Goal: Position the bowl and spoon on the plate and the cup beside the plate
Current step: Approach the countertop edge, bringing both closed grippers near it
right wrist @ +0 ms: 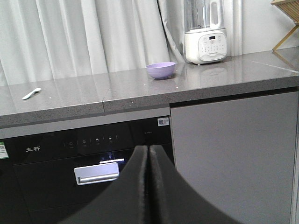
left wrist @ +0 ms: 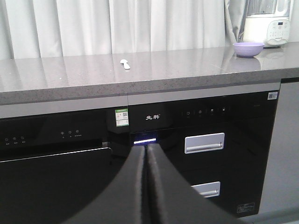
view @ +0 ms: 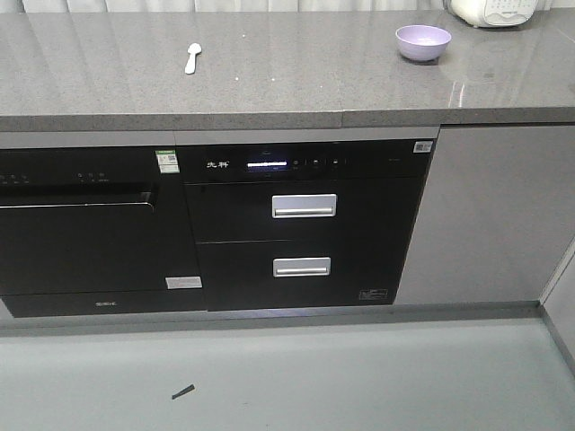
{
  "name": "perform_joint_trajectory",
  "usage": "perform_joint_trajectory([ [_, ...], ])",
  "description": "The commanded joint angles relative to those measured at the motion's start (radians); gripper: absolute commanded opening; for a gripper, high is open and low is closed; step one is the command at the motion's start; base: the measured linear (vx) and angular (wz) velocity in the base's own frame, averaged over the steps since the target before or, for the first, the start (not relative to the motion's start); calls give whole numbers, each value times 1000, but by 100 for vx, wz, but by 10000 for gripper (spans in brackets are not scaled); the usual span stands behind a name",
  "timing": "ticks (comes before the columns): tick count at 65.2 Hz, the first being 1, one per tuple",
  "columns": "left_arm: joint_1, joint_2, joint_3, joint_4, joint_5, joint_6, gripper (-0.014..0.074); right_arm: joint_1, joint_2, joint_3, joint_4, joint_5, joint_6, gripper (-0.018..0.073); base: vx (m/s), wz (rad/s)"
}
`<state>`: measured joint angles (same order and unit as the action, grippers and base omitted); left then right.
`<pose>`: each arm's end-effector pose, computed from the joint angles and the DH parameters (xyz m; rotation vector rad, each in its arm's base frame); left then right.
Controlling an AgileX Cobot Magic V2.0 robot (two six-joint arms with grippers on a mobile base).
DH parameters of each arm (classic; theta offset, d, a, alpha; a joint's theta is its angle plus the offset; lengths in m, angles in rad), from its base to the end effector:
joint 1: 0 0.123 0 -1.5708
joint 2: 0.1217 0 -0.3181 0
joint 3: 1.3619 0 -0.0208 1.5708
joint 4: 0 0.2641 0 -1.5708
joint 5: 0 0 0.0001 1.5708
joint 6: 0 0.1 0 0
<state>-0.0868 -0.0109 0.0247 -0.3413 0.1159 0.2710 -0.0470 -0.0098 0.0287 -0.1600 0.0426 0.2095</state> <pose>0.0451 -0.0078 0.1946 0.0450 1.6081 -0.1512 0.0458 -0.0029 0.1998 0.0800 1.5425 -0.0032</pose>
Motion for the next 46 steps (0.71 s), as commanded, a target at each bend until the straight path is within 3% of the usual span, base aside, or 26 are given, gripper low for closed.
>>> perform_joint_trajectory([
  [1, 1, -17, 25, -12, -73, 2, -6, -4, -11, 14, -3, -75, -9, -5, 2, 0],
  [46, 1, -17, 25, -12, -73, 2, -6, -4, -11, 14, -3, -75, -9, -5, 2, 0],
])
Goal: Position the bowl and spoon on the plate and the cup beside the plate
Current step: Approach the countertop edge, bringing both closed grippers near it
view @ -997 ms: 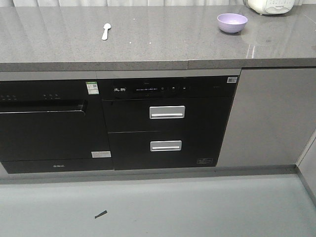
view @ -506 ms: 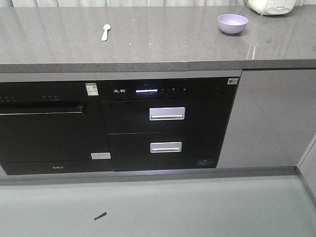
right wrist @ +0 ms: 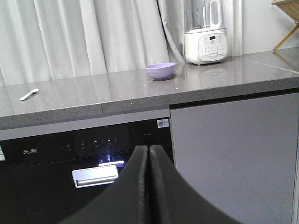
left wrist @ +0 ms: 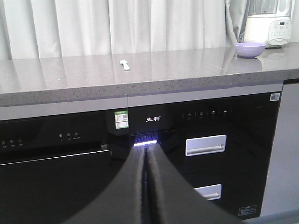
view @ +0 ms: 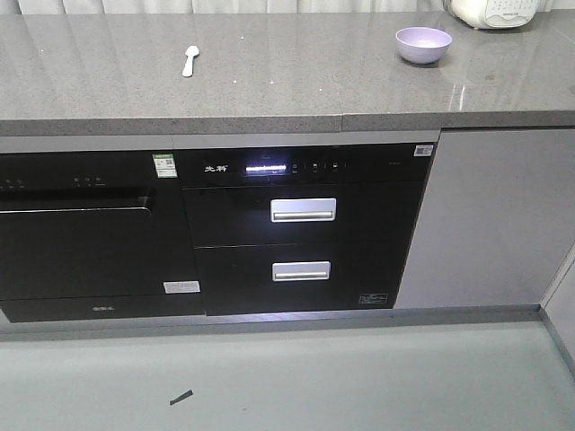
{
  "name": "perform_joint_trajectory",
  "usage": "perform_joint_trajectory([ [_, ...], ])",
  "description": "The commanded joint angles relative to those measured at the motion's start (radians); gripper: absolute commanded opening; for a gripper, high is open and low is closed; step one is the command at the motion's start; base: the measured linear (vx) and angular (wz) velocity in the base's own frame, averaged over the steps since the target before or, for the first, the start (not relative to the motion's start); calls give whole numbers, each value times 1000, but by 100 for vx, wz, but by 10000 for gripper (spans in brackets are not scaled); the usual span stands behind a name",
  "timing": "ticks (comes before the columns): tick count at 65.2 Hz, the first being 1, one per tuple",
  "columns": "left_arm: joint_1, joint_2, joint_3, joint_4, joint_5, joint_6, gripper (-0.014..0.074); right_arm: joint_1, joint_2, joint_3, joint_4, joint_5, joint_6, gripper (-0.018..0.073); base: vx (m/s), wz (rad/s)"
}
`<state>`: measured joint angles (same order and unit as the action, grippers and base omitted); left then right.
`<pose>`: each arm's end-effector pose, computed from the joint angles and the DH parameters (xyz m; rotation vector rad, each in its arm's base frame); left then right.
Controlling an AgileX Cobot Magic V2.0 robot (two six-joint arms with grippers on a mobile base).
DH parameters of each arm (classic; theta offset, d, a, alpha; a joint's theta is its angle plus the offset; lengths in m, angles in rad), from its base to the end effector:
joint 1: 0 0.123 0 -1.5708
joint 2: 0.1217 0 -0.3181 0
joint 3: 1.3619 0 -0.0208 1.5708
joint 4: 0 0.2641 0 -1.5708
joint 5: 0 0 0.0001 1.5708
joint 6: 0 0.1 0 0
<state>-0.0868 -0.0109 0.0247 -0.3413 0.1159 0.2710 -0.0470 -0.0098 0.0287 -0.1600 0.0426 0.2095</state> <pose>0.0451 -0.0078 0.1946 0.0450 1.6081 -0.1512 0.0458 -0.0029 0.1998 0.0800 1.5425 -0.0032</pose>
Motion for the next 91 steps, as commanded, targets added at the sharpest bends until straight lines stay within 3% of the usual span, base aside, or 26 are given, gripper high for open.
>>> perform_joint_trajectory([
  [1, 1, -17, 25, -12, -73, 2, -6, -4, -11, 14, -3, -75, -9, -5, 3, 0],
  [91, 1, -17, 25, -12, -73, 2, -6, -4, -11, 14, -3, -75, -9, -5, 3, 0],
])
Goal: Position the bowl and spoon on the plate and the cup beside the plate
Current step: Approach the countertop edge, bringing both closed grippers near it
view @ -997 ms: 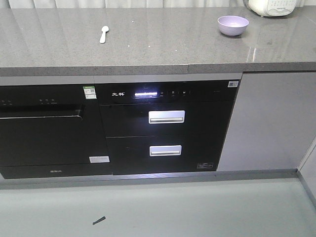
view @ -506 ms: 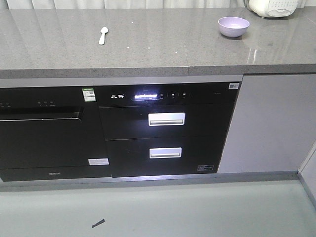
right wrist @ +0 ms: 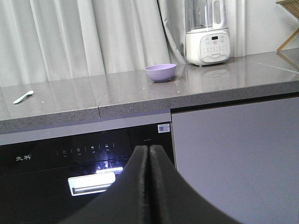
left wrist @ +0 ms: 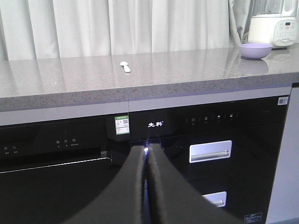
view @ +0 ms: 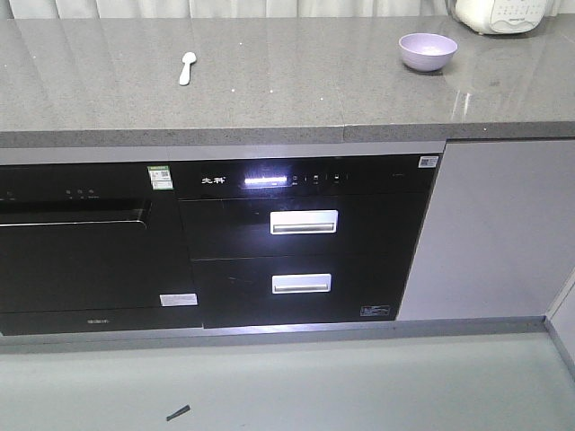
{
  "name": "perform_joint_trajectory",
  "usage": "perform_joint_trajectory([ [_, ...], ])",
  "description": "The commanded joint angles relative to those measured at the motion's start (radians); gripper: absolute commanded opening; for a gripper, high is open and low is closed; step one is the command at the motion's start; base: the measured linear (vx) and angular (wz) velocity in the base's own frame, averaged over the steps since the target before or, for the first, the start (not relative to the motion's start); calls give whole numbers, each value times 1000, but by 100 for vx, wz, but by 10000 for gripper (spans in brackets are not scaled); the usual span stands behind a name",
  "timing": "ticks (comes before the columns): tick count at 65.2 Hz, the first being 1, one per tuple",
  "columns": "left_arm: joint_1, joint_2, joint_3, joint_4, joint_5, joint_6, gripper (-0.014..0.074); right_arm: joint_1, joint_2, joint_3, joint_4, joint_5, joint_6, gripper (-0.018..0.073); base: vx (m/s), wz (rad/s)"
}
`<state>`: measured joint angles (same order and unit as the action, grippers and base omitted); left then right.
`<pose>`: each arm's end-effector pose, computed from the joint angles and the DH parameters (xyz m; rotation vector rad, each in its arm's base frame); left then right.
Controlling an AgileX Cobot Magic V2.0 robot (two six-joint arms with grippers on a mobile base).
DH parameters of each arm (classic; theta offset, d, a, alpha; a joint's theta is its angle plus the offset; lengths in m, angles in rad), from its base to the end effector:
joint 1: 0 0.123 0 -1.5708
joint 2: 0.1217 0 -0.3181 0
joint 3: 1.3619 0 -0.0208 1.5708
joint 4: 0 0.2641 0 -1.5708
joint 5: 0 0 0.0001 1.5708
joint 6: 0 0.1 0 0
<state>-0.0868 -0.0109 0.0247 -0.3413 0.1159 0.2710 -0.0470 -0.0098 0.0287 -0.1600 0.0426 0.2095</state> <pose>0.0451 -0.0078 0.1946 0.0450 1.6081 -0.1512 0.0458 -0.0029 0.1998 0.0800 1.5425 -0.0032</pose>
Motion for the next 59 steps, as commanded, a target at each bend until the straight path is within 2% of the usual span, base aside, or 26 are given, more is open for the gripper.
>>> perform_joint_trajectory([
  [1, 1, -17, 25, -12, -73, 2, -6, -4, -11, 14, -3, -75, -9, -5, 5, 0],
  [59, 1, -17, 25, -12, -73, 2, -6, -4, -11, 14, -3, -75, -9, -5, 6, 1],
])
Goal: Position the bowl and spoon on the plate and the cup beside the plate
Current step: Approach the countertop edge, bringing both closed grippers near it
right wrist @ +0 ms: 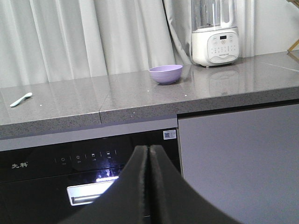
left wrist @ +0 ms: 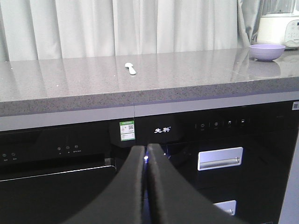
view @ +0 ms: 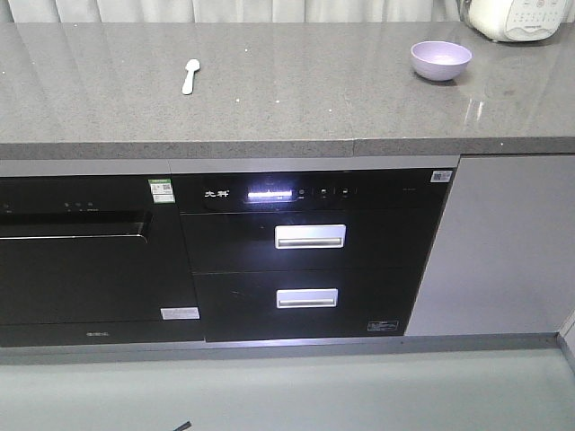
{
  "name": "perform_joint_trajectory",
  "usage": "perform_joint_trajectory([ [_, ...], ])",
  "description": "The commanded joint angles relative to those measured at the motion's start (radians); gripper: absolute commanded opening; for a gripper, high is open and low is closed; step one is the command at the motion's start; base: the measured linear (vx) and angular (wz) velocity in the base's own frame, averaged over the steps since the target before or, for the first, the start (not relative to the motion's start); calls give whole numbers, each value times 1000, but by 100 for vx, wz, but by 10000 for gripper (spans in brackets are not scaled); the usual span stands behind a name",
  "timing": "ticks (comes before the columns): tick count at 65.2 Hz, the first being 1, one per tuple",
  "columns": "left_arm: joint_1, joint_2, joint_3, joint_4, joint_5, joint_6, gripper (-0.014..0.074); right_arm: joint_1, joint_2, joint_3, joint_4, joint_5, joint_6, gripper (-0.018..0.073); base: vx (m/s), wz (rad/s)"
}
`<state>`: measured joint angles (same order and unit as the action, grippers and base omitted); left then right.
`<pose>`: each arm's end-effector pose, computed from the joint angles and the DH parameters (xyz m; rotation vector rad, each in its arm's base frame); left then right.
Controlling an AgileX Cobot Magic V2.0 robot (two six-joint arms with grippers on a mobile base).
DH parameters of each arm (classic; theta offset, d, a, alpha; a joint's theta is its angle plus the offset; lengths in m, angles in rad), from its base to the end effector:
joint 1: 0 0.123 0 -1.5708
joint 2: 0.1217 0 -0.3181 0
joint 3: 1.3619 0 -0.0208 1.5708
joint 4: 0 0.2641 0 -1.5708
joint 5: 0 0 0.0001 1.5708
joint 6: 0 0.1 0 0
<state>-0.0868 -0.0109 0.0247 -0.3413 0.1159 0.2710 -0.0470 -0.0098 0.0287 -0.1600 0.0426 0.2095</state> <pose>0.0451 -0.0078 0.1946 0.0450 1.6081 -0.1512 0.0458 -0.0029 0.1998 0.0800 1.5425 -0.0032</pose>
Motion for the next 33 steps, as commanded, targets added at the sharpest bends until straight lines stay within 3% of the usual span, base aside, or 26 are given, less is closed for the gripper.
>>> perform_joint_trajectory([
  [1, 1, -17, 25, -12, -73, 2, -6, -4, -11, 14, -3, -75, -9, -5, 6, 2],
  [33, 1, -17, 25, -12, -73, 2, -6, -4, -11, 14, -3, -75, -9, -5, 6, 2],
])
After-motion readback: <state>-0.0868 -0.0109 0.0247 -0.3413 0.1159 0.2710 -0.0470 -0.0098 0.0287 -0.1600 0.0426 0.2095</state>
